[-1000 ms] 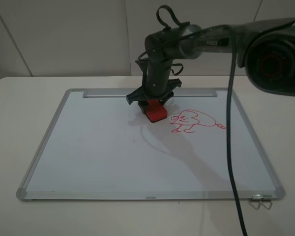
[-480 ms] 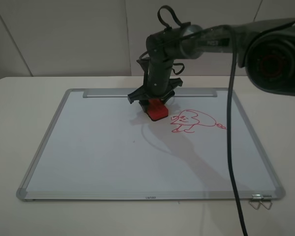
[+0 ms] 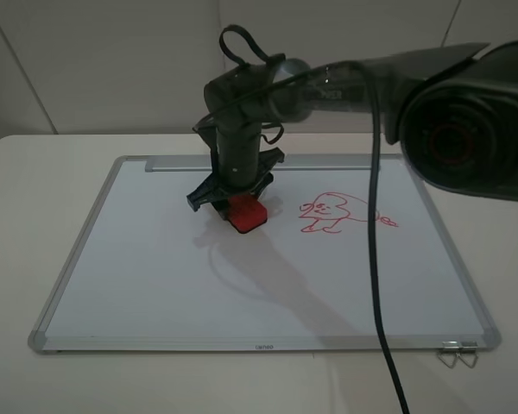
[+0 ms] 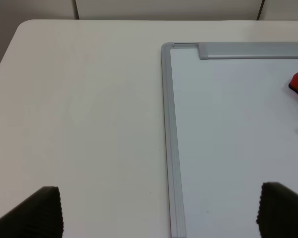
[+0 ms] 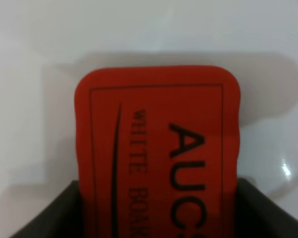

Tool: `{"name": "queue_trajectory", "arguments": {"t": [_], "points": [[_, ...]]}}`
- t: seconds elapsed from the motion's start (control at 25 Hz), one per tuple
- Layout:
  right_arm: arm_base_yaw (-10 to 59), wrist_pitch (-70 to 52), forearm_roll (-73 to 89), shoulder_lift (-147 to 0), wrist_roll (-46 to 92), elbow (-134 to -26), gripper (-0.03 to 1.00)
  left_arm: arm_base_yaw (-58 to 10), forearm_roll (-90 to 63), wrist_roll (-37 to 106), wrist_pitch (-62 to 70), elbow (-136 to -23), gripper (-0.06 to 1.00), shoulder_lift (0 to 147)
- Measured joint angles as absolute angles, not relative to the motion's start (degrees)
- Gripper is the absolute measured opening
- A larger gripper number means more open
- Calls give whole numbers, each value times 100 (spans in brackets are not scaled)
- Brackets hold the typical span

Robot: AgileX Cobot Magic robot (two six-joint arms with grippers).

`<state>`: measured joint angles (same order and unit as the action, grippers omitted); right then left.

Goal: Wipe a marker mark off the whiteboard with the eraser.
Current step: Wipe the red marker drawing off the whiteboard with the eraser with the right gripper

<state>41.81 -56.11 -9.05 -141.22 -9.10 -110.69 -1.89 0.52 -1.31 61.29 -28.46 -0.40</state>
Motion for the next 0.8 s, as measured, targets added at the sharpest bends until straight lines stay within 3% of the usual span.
{"name": "queue_trajectory", "arguments": {"t": [0.8], "points": [[4572, -6328, -419, -13608, -757, -11085, 49, -189, 52, -131, 6129, -2846, 78, -40]]}}
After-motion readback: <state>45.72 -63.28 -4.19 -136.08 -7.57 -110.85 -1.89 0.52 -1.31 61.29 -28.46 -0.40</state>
